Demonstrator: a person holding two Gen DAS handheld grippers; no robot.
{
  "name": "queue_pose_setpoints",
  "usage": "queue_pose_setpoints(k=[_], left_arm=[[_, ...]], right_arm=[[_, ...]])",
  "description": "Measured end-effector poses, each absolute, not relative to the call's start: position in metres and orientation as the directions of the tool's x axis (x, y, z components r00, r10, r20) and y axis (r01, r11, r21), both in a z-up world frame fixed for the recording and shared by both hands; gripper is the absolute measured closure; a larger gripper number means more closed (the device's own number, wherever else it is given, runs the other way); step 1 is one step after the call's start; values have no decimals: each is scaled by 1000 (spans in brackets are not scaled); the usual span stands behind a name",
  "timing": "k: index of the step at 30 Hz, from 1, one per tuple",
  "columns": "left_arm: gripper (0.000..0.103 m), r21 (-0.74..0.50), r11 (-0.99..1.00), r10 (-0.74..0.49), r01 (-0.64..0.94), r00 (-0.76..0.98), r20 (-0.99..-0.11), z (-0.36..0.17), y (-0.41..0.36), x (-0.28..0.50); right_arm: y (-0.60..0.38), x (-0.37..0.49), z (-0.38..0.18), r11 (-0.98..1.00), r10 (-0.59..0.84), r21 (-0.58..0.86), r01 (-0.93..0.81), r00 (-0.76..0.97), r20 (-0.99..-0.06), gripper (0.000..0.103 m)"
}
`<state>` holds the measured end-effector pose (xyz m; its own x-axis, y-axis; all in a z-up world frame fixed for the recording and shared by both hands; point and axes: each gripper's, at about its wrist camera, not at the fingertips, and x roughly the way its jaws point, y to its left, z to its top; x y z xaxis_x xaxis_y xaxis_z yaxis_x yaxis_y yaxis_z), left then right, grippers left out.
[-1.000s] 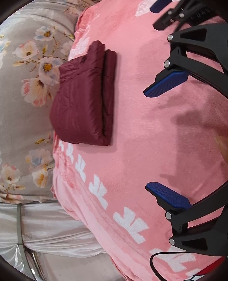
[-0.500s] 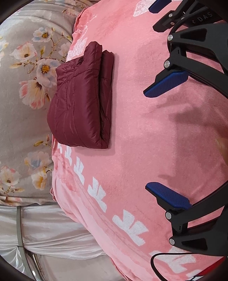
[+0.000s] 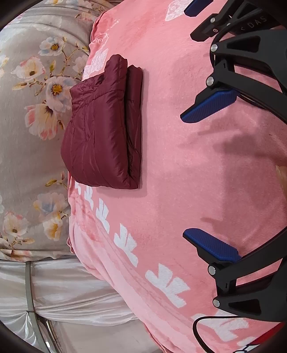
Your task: Fold large clothes
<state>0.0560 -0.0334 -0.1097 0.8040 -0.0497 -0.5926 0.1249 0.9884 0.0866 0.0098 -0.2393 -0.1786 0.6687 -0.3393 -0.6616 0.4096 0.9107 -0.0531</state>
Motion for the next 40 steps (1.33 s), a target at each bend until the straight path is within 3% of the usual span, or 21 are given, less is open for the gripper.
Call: queue_pose_setpoints(k=[40], left_arm=[[12,88,989,-46,121,805,-591,-109,-34,55]], right_arm=[[-239,10,-178,911,-342,-58,409,669,-660,46]])
